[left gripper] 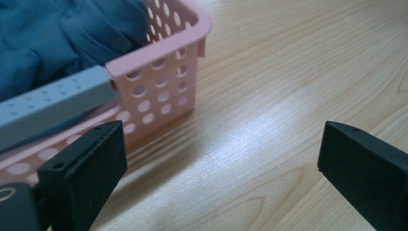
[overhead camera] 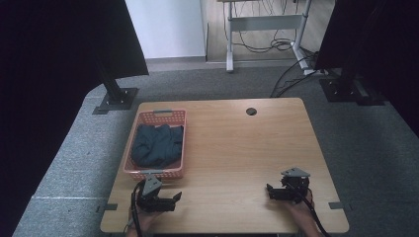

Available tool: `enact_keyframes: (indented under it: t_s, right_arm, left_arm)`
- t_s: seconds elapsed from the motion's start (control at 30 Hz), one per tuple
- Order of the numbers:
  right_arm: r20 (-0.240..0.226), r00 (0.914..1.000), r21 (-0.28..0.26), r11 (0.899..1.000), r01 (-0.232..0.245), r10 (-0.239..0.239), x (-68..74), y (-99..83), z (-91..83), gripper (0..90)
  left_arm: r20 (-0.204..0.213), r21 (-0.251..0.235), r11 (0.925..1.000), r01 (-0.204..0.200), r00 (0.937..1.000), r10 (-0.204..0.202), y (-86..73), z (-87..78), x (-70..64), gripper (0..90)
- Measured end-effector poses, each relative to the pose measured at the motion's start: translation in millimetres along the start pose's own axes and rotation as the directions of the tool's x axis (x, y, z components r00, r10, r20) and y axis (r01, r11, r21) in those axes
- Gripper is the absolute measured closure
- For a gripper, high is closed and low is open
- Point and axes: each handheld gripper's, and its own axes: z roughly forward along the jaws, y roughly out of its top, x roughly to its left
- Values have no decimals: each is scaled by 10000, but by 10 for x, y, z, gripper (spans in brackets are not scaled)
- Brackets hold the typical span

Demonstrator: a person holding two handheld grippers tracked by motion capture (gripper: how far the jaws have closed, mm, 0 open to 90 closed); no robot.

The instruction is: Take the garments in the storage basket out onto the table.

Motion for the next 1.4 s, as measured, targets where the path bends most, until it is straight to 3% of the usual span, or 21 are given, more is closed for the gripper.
enact_keyframes:
  t_s: [0.5, 1.4]
  right_arm:
    - [-17, 10000, 0, 10000, 18, -18, 1, 0, 0, 0]
    - [-8, 10000, -4, 10000, 24, -24, 3, -2, -2, 0]
  left_arm:
    - [-77, -63, 10000, -63, 10000, 62, 219, 2, 79, 32]
    - [-453, 138, 9980, -618, 9970, 623, 581, 59, 220, 31]
